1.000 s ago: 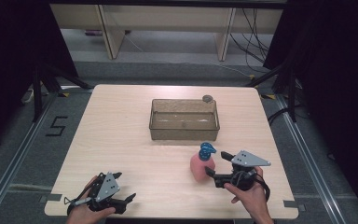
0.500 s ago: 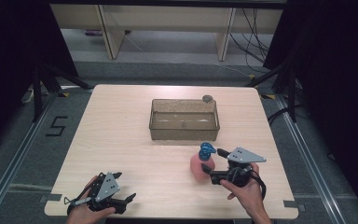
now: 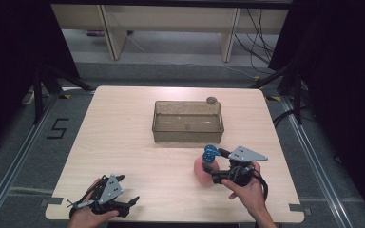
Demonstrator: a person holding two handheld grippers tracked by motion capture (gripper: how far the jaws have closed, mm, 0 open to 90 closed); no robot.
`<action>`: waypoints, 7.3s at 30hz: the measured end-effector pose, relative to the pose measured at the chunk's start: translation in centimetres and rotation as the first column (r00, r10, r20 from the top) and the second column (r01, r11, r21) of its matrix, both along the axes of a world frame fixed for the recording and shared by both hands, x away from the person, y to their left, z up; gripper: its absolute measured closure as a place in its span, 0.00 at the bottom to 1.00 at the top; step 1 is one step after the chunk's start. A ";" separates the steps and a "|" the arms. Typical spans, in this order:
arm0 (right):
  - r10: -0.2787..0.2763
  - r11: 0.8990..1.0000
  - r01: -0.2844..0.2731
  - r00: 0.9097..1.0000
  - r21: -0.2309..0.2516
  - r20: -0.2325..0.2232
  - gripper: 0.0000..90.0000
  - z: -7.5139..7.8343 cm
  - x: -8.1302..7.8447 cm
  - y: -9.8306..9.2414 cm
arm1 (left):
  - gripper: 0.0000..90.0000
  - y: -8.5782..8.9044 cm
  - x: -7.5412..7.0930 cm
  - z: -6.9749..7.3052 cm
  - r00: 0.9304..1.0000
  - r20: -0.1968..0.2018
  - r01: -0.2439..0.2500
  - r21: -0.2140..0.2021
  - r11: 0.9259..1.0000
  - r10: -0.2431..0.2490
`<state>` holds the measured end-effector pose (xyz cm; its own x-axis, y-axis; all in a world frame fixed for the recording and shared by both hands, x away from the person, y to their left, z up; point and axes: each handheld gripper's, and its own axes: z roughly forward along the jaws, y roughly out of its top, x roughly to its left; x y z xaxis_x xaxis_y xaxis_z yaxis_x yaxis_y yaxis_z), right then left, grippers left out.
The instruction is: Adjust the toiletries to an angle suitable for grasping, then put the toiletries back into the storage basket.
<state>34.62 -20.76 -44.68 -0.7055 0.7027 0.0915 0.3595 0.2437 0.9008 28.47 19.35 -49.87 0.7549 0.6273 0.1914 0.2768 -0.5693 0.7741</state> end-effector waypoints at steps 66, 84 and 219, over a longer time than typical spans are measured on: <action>-0.027 0.998 0.031 0.997 -0.050 0.078 0.59 1.4 1.3 2.0 | 0.16 0.1 -0.2 0.1 1.000 -0.002 0.010 -0.005 1.000 -0.010; -0.034 0.999 0.038 0.995 -0.039 0.095 0.59 3.5 3.7 2.1 | 0.16 0.2 -0.2 0.1 1.000 0.005 0.000 -0.009 1.000 0.000; -0.257 0.965 0.260 0.965 -0.045 0.056 0.60 3.5 16.3 1.6 | 0.16 0.2 -0.1 0.1 1.000 0.004 -0.002 -0.025 1.000 0.002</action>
